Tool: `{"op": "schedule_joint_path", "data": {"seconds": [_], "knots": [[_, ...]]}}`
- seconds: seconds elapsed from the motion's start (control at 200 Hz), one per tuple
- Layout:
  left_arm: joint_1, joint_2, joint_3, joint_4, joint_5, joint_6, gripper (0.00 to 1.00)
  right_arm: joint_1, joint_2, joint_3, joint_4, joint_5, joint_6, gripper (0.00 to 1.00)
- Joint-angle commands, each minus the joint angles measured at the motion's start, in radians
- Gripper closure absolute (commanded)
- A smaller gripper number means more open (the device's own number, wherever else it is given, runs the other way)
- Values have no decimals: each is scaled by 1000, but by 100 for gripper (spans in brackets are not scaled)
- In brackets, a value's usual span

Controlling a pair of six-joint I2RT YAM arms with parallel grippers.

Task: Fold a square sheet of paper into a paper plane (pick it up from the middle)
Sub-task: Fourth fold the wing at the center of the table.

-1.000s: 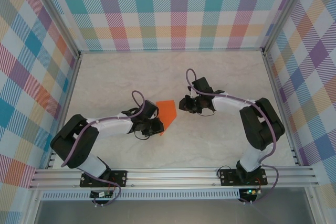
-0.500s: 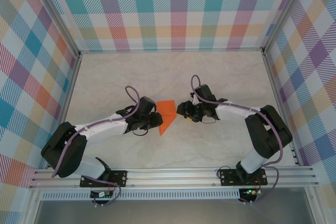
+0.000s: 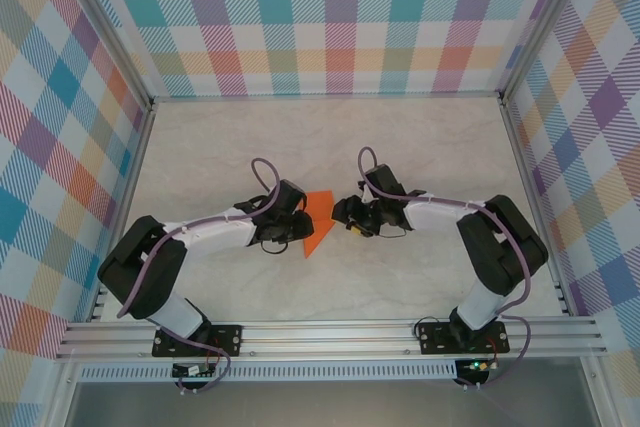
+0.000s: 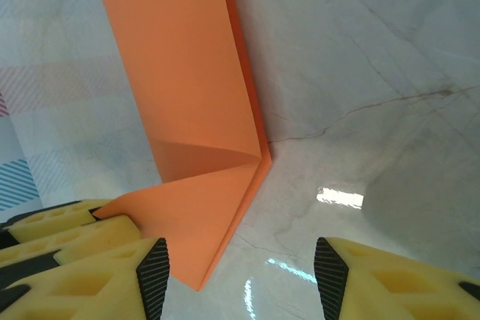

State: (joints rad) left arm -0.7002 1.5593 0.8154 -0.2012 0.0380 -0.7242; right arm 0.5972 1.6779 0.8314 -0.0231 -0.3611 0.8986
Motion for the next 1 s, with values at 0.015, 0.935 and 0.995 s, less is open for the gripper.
{"op": "schedule_joint_path", "data": {"seconds": [0.015, 0.935, 0.995], "knots": [[-12, 35, 32, -49, -52, 19, 71, 19, 31, 35, 20, -25, 19, 45], [-12, 66, 41, -103, -63, 22, 70, 68, 194, 151, 69, -122, -34, 68], [-10, 60, 45, -109, -61, 24, 70, 69, 199, 150, 68, -117, -37, 76]]}}
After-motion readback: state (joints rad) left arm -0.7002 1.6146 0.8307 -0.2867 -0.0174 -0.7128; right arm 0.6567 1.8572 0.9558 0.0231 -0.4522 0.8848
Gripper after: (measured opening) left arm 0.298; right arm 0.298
